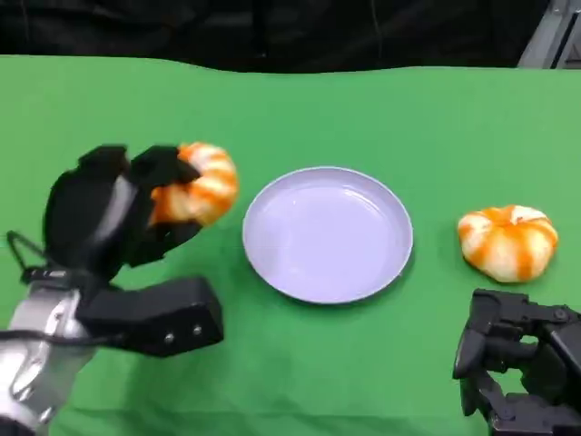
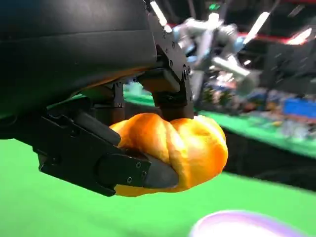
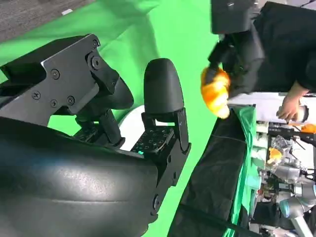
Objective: Grasp the bread from the table and place it into the plate.
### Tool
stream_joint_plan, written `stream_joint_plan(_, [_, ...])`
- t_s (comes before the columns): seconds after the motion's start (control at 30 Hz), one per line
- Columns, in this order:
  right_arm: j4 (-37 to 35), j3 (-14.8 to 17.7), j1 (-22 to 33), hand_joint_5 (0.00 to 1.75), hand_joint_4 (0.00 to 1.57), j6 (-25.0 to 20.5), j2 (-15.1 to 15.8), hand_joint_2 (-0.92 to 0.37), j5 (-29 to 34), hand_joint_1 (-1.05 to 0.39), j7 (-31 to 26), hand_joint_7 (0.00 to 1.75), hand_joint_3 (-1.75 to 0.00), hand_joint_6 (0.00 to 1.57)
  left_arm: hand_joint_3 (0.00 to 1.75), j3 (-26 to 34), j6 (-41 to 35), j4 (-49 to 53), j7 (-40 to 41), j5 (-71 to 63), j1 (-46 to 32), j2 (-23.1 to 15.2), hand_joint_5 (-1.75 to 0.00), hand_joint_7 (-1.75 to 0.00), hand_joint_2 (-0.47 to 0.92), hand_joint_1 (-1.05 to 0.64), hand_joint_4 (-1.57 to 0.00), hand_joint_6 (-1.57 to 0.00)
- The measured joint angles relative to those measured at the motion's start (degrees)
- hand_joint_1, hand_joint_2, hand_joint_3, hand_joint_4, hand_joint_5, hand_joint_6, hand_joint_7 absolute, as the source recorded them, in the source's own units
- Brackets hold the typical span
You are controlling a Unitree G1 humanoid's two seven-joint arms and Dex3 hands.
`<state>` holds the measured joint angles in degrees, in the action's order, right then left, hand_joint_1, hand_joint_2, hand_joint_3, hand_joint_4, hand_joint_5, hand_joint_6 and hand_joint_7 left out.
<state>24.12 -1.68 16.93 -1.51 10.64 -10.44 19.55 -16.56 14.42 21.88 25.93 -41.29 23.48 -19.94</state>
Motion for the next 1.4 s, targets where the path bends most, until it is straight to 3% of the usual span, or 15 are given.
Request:
stream_joint_plan(0.2, [0.0,-0.7,0.1,1.75,0.78,0.1,-0.1,-0.56,0.8,0.05,-0.6,1.5,-1.18,0.78,0.59,-3.2,0.4,0.4,-1.1,-1.2,4.5,4.6,-1.71,-1.46,0.77,-0.08,-0.71,-0.72])
stream_joint_plan(0.3, [0.0,-0.8,0.6,1.75,0.78,0.1,0.0,-0.56,1.0,0.05,-1.1,1.5,-1.17,0.78,0.17,-4.9,-0.2,4.9,-2.1,-1.9,7.7,6.8,-1.46,-0.83,0.9,-0.08,-0.81,-0.98])
stream_joint_plan(0.37, [0.4,-1.5,0.6,1.75,0.78,0.4,-0.1,-0.55,1.5,0.05,-1.3,1.5,-1.16,0.78,0.14,-7.9,-1.1,12.4,-2.6,-3.0,11.8,10.3,-1.43,-0.72,0.92,-0.06,-0.84,-1.04])
stream_joint_plan(0.47, [1.2,-1.7,0.8,1.75,0.79,0.7,-0.4,-0.55,2.1,0.04,-1.6,1.48,-1.17,0.79,0.19,-10.7,-0.1,20.1,-2.1,-3.9,15.0,14.4,-1.63,-1.01,0.92,-0.08,-0.72,-0.91])
stream_joint_plan(0.6, [1.5,-1.8,1.2,1.75,0.79,0.8,-0.6,-0.55,2.0,0.03,-1.7,1.46,-1.18,0.8,0.2,-11.8,1.7,26.5,-1.3,-4.0,18.3,16.5,-1.73,-1.23,0.92,-0.08,-0.67,-0.8])
stream_joint_plan(0.73, [1.8,-2.1,1.2,1.75,0.79,0.8,-1.0,-0.54,1.9,0.03,-1.6,1.45,-1.19,0.81,0.2,-12.2,2.7,31.1,-0.1,-3.9,19.2,16.5,-1.74,-1.31,0.92,-0.07,-0.66,-0.77])
stream_joint_plan(0.8, [1.8,-2.3,1.3,1.73,0.8,0.8,-1.1,-0.52,1.9,0.0,-1.6,1.44,-1.19,0.81,0.28,-12.4,3.3,32.7,0.2,-3.7,19.4,16.4,-1.64,-1.23,0.92,-0.07,-0.7,-0.79])
stream_joint_plan(0.83, [2.0,-2.4,1.3,1.73,0.8,0.8,-1.2,-0.52,1.9,-0.01,-1.7,1.44,-1.19,0.81,0.27,-12.4,4.3,33.8,0.3,-3.5,19.5,16.3,-1.39,-0.86,0.92,-0.14,-0.69,-0.82])
stream_joint_plan(0.87, [2.2,-2.6,1.4,1.73,0.8,0.8,-1.3,-0.52,2.0,-0.02,-1.7,1.44,-1.19,0.81,0.27,-12.4,5.4,34.8,0.0,-3.0,19.6,16.2,-1.29,-0.64,0.92,-0.16,-0.69,-0.89])
stream_joint_plan(0.9, [2.5,-2.7,1.5,1.73,0.8,0.8,-1.3,-0.52,2.0,-0.02,-1.7,1.44,-1.19,0.81,0.29,-12.4,6.6,35.5,-0.9,-2.2,19.6,16.1,-1.16,-0.45,0.92,-0.26,-0.58,-0.85])
stream_joint_plan(0.97, [2.9,-2.8,1.7,1.73,0.8,0.8,-1.3,-0.52,2.0,-0.02,-1.7,1.44,-1.19,0.81,0.4,-12.4,7.6,35.8,-3.2,-1.3,19.6,15.9,-0.48,-0.14,0.92,-0.52,-0.46,-0.68])
stream_joint_plan(1.0, [3.0,-2.9,1.7,1.73,0.8,0.8,-1.3,-0.52,2.0,-0.02,-1.7,1.44,-1.19,0.81,0.54,-12.6,7.4,35.5,-5.2,-1.4,19.7,15.5,-0.2,-0.06,0.92,-0.77,-0.19,-0.43])
stream_joint_plan(1.03, [3.0,-2.9,1.7,1.72,0.8,0.8,-1.3,-0.52,2.0,-0.02,-1.7,1.44,-1.2,0.82,0.61,-12.9,6.6,34.8,-7.5,-1.4,19.7,15.1,-0.1,-0.03,0.92,-0.87,-0.1,-0.32])
stream_joint_plan(1.17, [3.0,-2.9,1.8,1.71,0.81,0.9,-1.3,-0.52,1.9,-0.02,-1.7,1.43,-1.2,0.82,0.68,-13.7,2.4,29.6,-15.8,-1.7,19.5,12.9,0.0,0.0,0.92,-0.97,0.0,-0.2])
stream_joint_plan(1.4, [3.0,-2.9,1.8,1.71,0.81,0.9,-1.3,-0.51,1.9,-0.02,-1.7,1.43,-1.2,0.82,0.69,-13.9,0.1,25.6,-18.2,-1.7,18.6,12.2,0.0,0.0,0.92,-0.98,0.0,-0.2])
